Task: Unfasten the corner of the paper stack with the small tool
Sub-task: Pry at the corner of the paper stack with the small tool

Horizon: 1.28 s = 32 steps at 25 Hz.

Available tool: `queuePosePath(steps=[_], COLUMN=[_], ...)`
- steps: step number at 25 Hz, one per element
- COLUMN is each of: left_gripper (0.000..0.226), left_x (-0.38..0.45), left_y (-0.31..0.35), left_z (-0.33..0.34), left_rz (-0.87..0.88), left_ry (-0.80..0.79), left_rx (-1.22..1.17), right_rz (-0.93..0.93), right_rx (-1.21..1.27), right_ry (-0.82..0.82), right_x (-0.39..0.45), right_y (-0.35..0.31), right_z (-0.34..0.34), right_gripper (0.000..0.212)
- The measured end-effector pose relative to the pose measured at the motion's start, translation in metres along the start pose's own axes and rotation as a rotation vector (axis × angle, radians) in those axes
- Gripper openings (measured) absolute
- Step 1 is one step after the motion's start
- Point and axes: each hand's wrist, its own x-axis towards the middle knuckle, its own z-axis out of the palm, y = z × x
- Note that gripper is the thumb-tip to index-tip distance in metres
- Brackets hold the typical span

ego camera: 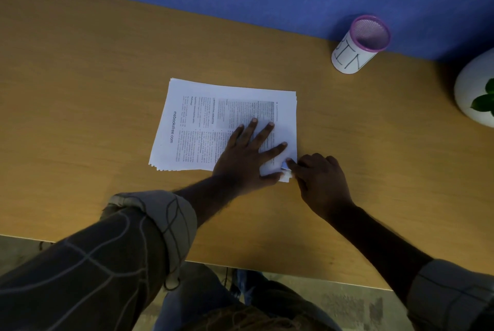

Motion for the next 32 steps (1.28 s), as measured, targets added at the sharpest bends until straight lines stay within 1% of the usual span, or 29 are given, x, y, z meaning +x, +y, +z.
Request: queuePosePath(steps=[4, 9, 15, 21, 24, 25, 27, 30, 32], left_gripper=[0.074, 0.075, 0.077, 0.076, 0.076, 0.076, 0.075, 0.075, 0.074], left_x=[-0.001, 0.000, 0.001, -0.001, 0.000, 0.000, -0.001, -0.002, -0.002], left_y=[-0.001, 0.001, 0.000, 0.000, 0.001, 0.001, 0.002, 0.000, 0.000], left_z=[0.000, -0.002, -0.004, -0.005, -0.005, -0.005, -0.004, -0.003, -0.004], left_rz=[0.008, -0.004, -0.015, -0.007, -0.009, -0.009, -0.005, -0.003, -0.014], left_ry=[0.015, -0.010, -0.048, -0.029, -0.035, -0.034, -0.023, -0.014, -0.015], left_rx=[0.010, 0.011, 0.009, 0.001, 0.007, 0.007, 0.002, 0.008, 0.005], right_rz=[0.030, 0.051, 0.052, 0.062, 0.093, 0.122, 0.241, 0.472, 0.538], right_rx=[-0.056, -0.058, -0.014, -0.004, 0.056, 0.088, 0.169, 0.370, 0.519], right_ry=[-0.050, -0.064, 0.008, 0.054, 0.059, 0.054, 0.025, 0.005, 0.013], right_x=[0.002, 0.000, -0.003, -0.003, -0.003, -0.003, 0.000, 0.010, 0.016], right_y=[-0.008, -0.011, -0.010, -0.013, -0.017, -0.019, -0.021, -0.022, -0.019], right_z=[-0.001, 0.002, 0.008, 0.011, 0.010, 0.008, 0.008, 0.012, 0.014], right_gripper=[0.038, 0.038, 0.037, 0.034, 0.030, 0.027, 0.024, 0.024, 0.020])
